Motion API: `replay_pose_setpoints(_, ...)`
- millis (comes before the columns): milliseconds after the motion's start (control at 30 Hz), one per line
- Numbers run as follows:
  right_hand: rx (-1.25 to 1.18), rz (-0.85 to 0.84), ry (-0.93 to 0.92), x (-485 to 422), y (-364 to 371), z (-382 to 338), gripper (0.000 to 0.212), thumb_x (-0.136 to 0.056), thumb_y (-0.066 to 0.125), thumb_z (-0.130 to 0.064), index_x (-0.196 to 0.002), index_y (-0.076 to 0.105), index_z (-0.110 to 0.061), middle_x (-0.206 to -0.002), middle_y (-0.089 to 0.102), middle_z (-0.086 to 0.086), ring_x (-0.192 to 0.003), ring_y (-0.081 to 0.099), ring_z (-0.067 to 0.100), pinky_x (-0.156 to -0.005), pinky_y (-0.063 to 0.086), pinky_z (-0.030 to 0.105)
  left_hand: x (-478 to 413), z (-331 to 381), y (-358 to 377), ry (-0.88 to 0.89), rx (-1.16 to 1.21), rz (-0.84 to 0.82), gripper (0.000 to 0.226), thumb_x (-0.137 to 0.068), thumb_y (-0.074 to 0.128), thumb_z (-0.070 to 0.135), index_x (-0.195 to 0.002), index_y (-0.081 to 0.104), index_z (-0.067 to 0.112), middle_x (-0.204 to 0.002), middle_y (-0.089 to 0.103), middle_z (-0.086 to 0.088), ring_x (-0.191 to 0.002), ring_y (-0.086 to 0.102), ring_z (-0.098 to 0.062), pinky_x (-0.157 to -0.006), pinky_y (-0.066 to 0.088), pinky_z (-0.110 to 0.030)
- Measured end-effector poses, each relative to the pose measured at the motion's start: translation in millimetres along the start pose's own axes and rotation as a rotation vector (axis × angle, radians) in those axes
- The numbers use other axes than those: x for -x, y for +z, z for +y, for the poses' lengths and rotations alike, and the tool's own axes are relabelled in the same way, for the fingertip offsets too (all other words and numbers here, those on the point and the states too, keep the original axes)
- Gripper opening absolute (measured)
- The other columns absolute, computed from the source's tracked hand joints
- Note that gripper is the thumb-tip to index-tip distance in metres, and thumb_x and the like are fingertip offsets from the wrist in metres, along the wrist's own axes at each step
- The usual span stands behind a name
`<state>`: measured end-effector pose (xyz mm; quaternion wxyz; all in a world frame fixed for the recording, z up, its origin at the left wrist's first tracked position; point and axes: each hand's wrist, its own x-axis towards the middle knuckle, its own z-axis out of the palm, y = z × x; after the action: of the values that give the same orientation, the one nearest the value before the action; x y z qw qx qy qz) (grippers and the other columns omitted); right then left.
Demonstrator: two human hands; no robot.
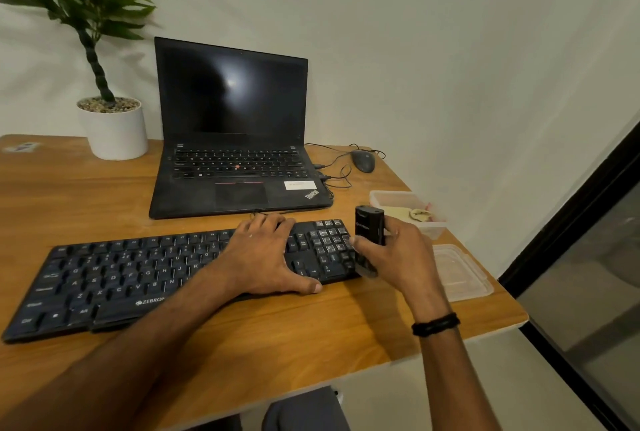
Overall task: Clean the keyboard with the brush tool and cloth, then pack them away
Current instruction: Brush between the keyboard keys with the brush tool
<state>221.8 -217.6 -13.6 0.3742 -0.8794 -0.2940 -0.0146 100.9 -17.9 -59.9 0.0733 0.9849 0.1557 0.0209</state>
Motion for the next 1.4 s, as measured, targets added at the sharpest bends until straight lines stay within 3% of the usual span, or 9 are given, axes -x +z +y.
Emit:
replay_pose_setpoints(133, -0.184, 0.05, -0.043, -1.7, 25.7, -7.7, 0.038, -0.086, 0.073, -0.036, -0.122, 0.062, -0.028, -0.095, 0.061, -0.02, -0.087, 0.062, -0.006, -0.061, 0.047, 0.005, -0.8, -3.9, -1.6, -0.01, -0.009, 0.023, 0.145, -0.047, 0.03, 0.108, -0.161, 0.016, 0.021, -0.161, 0.025, 0.001, -0.146, 0.026, -0.021, -0.124, 0.018, -0.045)
replay_pose_setpoints(400, -0.167, 0.016, -0.014, -1.0, 17.4, -5.6, 0.039, -0.086, 0.072, -0.039, -0.122, 0.06, -0.031, -0.099, 0.063, -0.018, -0.091, 0.061, 0.001, -0.075, 0.058, 0.024, -2.1, -1.0, -1.7, -0.004, -0.023, 0.006, 0.138, -0.056, 0.042, 0.106, -0.162, 0.014, 0.02, -0.162, 0.025, 0.0, -0.145, 0.025, -0.022, -0.124, 0.018, -0.044)
replay_pose_setpoints(633, -0.002, -0.038, 0.147, 7.1, -13.4, -0.7, 0.032, -0.087, 0.072, -0.04, -0.116, 0.061, -0.033, -0.092, 0.063, -0.01, -0.072, 0.058, 0.002, -0.052, 0.043, 0.015, 1.3, 0.0, -0.2, -0.007, -0.016, -0.027, 0.135, -0.06, 0.045, 0.104, -0.161, 0.014, 0.02, -0.161, 0.024, 0.0, -0.145, 0.025, -0.023, -0.124, 0.017, -0.043)
replay_pose_setpoints(833, -0.1, 0.21, 0.125, 0.9, -11.2, 0.1, 0.045, -0.083, 0.075, -0.04, -0.12, 0.059, -0.018, -0.092, 0.06, -0.009, -0.09, 0.062, 0.013, -0.079, 0.058, 0.038, 1.8, -1.3, -4.1, -0.011, -0.019, -0.027, 0.134, -0.061, 0.046, 0.102, -0.162, 0.013, 0.02, -0.161, 0.023, -0.001, -0.145, 0.024, -0.024, -0.123, 0.016, -0.044)
replay_pose_setpoints(900, -0.127, 0.223, 0.113, -0.5, -5.3, -2.7, 0.05, -0.084, 0.075, -0.036, -0.125, 0.053, -0.017, -0.098, 0.057, -0.009, -0.092, 0.057, 0.011, -0.078, 0.056, 0.031, 1.7, -0.2, -4.1, -0.009, -0.021, -0.024, 0.134, -0.061, 0.047, 0.102, -0.162, 0.013, 0.02, -0.161, 0.023, 0.0, -0.145, 0.024, -0.024, -0.123, 0.016, -0.043)
replay_pose_setpoints(1000, -0.106, 0.183, 0.068, 3.6, 13.3, -8.4, 0.044, -0.088, 0.072, -0.033, -0.124, 0.052, -0.02, -0.1, 0.06, -0.01, -0.091, 0.058, 0.008, -0.055, 0.041, 0.007, 0.4, -0.5, -3.0, -0.007, -0.015, -0.019, 0.135, -0.06, 0.045, 0.103, -0.162, 0.013, 0.02, -0.161, 0.023, 0.0, -0.145, 0.024, -0.024, -0.123, 0.016, -0.043)
replay_pose_setpoints(1133, -0.124, 0.017, -0.04, 8.8, 29.9, -13.7, 0.037, -0.085, 0.074, -0.038, -0.118, 0.058, -0.028, -0.098, 0.062, -0.019, -0.085, 0.059, -0.006, -0.056, 0.046, 0.003, 0.7, -1.6, 1.3, -0.004, -0.014, 0.002, 0.142, -0.051, 0.034, 0.107, -0.161, 0.015, 0.019, -0.161, 0.025, -0.001, -0.145, 0.025, -0.023, -0.123, 0.018, -0.044)
replay_pose_setpoints(1267, -0.129, 0.138, 0.048, 4.7, 27.5, -14.2, 0.039, -0.086, 0.072, -0.041, -0.119, 0.061, -0.024, -0.109, 0.07, -0.006, -0.099, 0.065, 0.009, -0.072, 0.052, 0.016, -0.8, -2.8, 0.5, -0.013, -0.01, 0.007, 0.138, -0.056, 0.042, 0.105, -0.161, 0.014, 0.019, -0.161, 0.024, -0.001, -0.145, 0.025, -0.023, -0.123, 0.018, -0.044)
replay_pose_setpoints(1400, -0.049, 0.016, -0.057, 10.5, 30.6, -19.4, 0.041, -0.086, 0.072, -0.04, -0.124, 0.059, -0.029, -0.108, 0.066, -0.012, -0.099, 0.062, 0.006, -0.064, 0.043, 0.006, -1.8, -1.7, 2.4, 0.007, -0.022, 0.002, 0.138, -0.056, 0.04, 0.105, -0.161, 0.015, 0.019, -0.161, 0.025, -0.002, -0.145, 0.026, -0.023, -0.124, 0.019, -0.044)
